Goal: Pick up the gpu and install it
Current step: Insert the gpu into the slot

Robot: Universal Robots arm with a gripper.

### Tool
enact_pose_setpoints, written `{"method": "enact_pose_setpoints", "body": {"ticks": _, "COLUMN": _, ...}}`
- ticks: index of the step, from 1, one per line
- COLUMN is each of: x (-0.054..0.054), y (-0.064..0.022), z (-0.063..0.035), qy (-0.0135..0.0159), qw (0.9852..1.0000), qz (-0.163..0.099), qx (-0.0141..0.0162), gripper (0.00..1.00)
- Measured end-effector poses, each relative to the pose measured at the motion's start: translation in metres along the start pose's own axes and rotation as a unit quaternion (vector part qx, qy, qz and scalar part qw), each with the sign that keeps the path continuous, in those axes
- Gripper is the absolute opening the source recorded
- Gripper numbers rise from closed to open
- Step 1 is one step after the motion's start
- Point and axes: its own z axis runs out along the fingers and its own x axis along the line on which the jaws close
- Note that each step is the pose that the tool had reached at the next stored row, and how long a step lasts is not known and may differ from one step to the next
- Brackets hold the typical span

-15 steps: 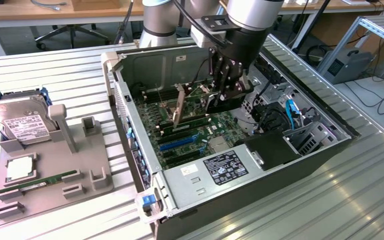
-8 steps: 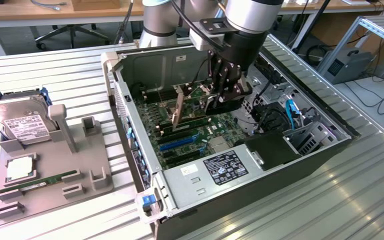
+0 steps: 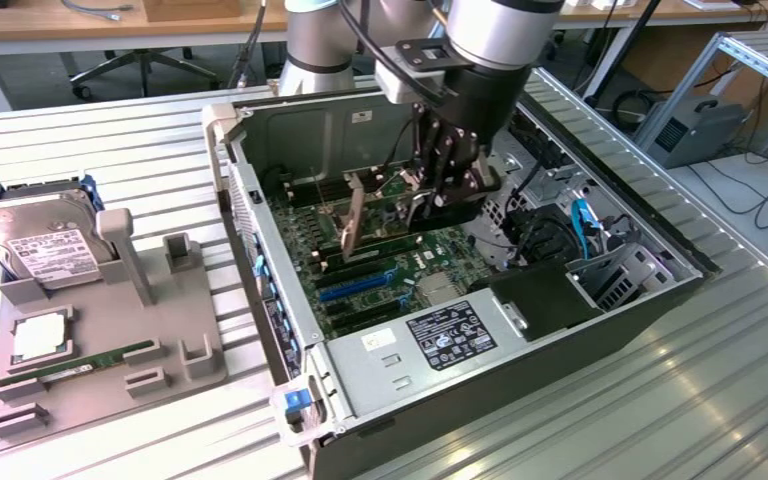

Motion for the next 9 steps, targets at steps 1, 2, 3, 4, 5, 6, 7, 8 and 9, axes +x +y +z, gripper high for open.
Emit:
{"method": "enact_pose_setpoints", "body": {"ticks": 1, "x": 0.0000, "y": 0.0003, "z": 0.0002, "qy": 0.0000, "qw": 1.0000, "qz": 0.000, "qx": 0.0000, "gripper": 0.27}}
{"method": "enact_pose_setpoints", "body": {"ticks": 2, "x": 0.0001, "y": 0.0010, "z": 0.0007, "qy": 0.0000, "qw": 1.0000, "qz": 0.000, "qx": 0.0000, "gripper": 0.27}}
{"method": "enact_pose_setpoints", "body": {"ticks": 3, "x": 0.0001, "y": 0.0017, "z": 0.0011, "qy": 0.0000, "qw": 1.0000, "qz": 0.000, "qx": 0.0000, "gripper": 0.27}}
{"method": "enact_pose_setpoints", "body": {"ticks": 4, "x": 0.0002, "y": 0.0021, "z": 0.0014, "qy": 0.0000, "qw": 1.0000, "qz": 0.000, "qx": 0.0000, "gripper": 0.27}}
{"method": "enact_pose_setpoints", "body": {"ticks": 5, "x": 0.0002, "y": 0.0025, "z": 0.0017, "qy": 0.0000, "qw": 1.0000, "qz": 0.000, "qx": 0.0000, "gripper": 0.27}}
{"method": "enact_pose_setpoints", "body": {"ticks": 6, "x": 0.0003, "y": 0.0031, "z": 0.0021, "qy": 0.0000, "qw": 1.0000, "qz": 0.000, "qx": 0.0000, "gripper": 0.27}}
{"method": "enact_pose_setpoints", "body": {"ticks": 7, "x": 0.0003, "y": 0.0034, "z": 0.0023, "qy": 0.0000, "qw": 1.0000, "qz": 0.000, "qx": 0.0000, "gripper": 0.27}}
{"method": "enact_pose_setpoints", "body": {"ticks": 8, "x": 0.0004, "y": 0.0038, "z": 0.0025, "qy": 0.0000, "qw": 1.0000, "qz": 0.000, "qx": 0.0000, "gripper": 0.27}}
{"method": "enact_pose_setpoints", "body": {"ticks": 9, "x": 0.0004, "y": 0.0040, "z": 0.0027, "qy": 0.0000, "qw": 1.0000, "qz": 0.000, "qx": 0.0000, "gripper": 0.27}}
